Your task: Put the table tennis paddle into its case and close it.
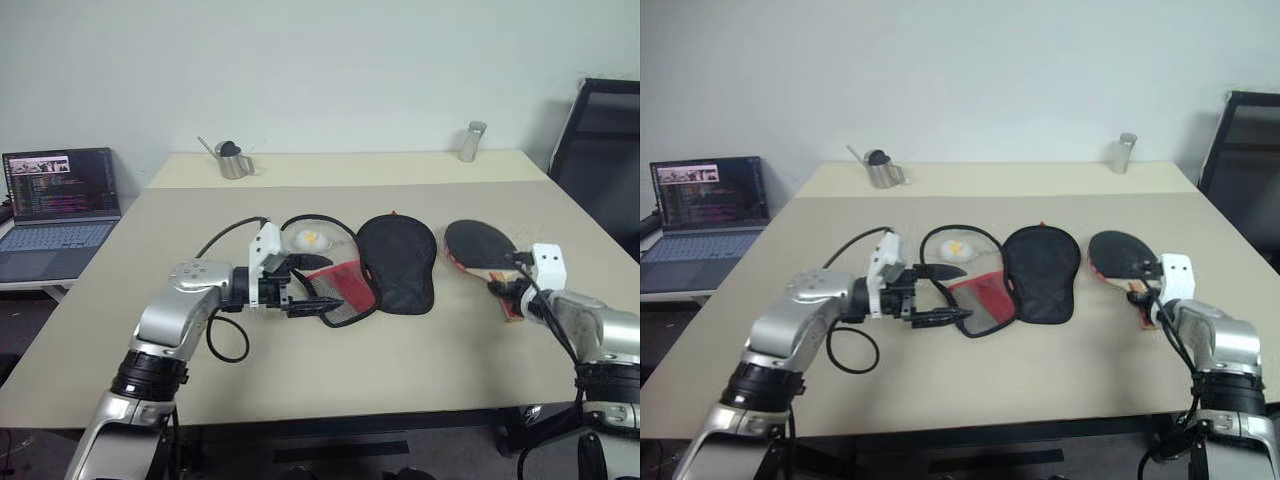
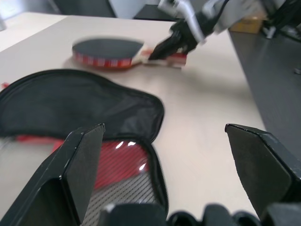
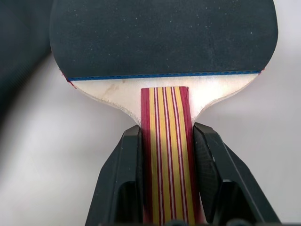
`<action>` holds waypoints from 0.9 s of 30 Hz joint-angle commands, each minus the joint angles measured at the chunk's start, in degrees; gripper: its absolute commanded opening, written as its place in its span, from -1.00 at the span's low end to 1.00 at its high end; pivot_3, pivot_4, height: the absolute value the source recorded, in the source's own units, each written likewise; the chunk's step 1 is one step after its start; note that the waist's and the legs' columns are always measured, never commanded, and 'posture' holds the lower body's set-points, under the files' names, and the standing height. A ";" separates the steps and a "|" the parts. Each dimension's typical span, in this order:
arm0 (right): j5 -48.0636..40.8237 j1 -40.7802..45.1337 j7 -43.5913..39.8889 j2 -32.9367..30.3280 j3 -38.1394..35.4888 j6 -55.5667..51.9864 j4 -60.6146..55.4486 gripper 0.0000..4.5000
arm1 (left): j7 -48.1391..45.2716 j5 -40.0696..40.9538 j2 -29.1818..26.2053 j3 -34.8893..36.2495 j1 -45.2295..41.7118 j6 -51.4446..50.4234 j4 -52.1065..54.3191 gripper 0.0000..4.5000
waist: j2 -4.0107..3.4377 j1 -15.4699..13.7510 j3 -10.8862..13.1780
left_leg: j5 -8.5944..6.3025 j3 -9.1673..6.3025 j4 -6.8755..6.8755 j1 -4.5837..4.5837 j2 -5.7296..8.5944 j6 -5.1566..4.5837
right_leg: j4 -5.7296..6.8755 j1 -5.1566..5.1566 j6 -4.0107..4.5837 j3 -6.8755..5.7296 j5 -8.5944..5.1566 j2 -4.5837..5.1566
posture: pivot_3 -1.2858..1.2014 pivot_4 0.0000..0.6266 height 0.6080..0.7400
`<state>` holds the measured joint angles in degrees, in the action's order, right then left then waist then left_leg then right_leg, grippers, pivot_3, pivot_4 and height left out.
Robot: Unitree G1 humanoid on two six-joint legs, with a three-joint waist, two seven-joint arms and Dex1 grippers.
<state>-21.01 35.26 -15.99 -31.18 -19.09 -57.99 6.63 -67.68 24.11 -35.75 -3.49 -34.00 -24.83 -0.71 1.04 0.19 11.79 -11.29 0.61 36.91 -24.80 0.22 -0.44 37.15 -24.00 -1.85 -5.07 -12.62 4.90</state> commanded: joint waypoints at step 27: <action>6.68 7.15 11.06 22.26 13.40 8.84 2.68 -0.51 | 3.17 1.48 -0.79 1.55 2.05 -0.97 5.34 1.00 | 0.00 -0.05 -0.01 | 0.00 0.00 0.02 -0.06 -0.01 0.00 | 0.01 -0.05 0.04 0.01 0.02 -0.08 | 0.03 -0.52 1.00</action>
<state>-14.74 40.11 -4.94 -8.57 -5.45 -51.84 10.39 -64.47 24.72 -36.07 -2.97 -31.77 -25.92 2.37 1.05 0.15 11.79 -11.29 0.61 36.94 -24.86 0.21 -0.44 37.15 -24.05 -1.81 -5.06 -12.60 4.82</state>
